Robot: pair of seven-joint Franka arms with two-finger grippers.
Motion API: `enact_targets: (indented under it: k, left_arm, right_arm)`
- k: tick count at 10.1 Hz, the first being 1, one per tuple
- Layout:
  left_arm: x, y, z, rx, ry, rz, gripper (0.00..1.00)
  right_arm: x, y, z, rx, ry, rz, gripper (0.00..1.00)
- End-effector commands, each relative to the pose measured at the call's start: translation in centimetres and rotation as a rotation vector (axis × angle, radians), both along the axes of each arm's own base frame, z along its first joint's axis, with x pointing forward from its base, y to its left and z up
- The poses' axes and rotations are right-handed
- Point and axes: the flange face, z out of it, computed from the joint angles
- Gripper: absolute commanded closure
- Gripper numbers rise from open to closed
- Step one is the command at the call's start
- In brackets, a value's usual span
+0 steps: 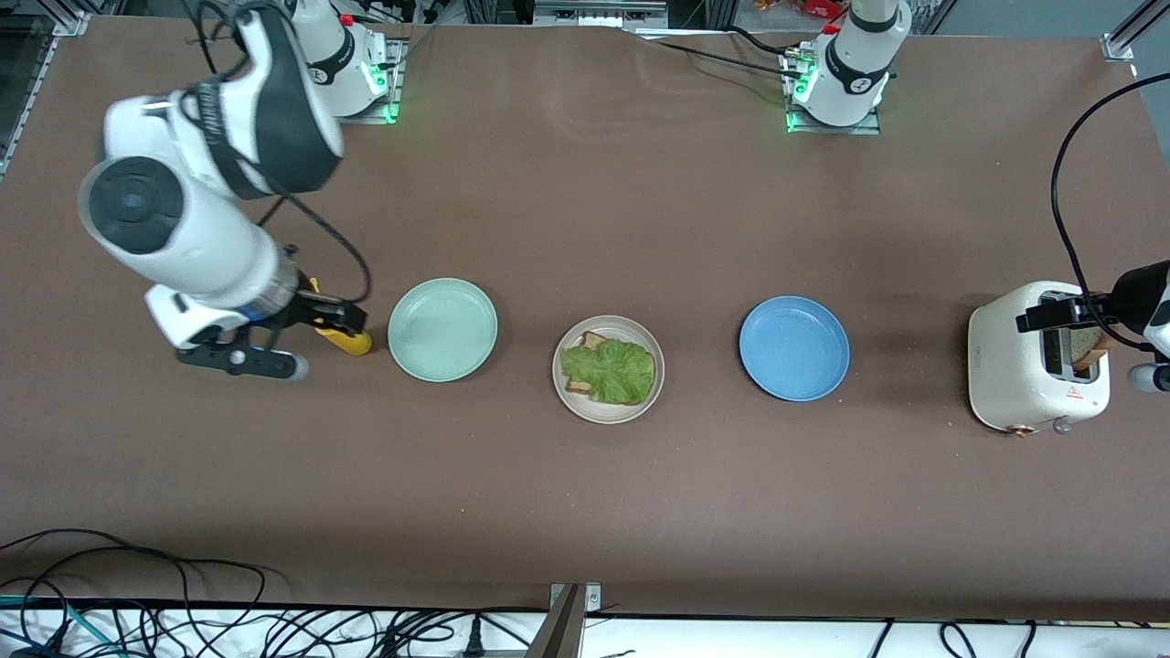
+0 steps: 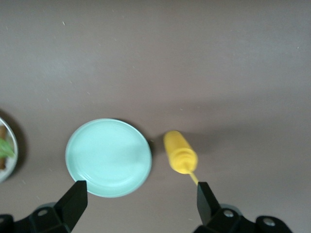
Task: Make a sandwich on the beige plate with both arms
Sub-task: 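Move the right gripper back beside the yellow mustard bottle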
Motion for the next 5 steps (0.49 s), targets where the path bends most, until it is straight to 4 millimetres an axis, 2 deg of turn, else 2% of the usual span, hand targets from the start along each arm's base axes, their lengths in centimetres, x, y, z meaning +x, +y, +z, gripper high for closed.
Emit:
enact_targets:
  k: [1, 3, 5]
  left_arm:
    - [-0.5, 0.0, 1.1, 0.022, 0.002, -0.010, 0.00]
    - [-0.5, -0.2, 1.1, 0.020, 0.002, -0.013, 0.00]
    - [-0.5, -0.4, 0.9, 0.019, 0.006, -0.016, 0.00]
  right_arm:
    - [-2.1, -6.4, -0.4, 0.115, 0.047, 0.152, 0.00]
    - [-2.6, -12.5, -1.2, 0.190, 0.049, 0.279, 0.00]
    - [-3.9, -18.0, -3.0, 0.296, 0.037, 0.394, 0.00]
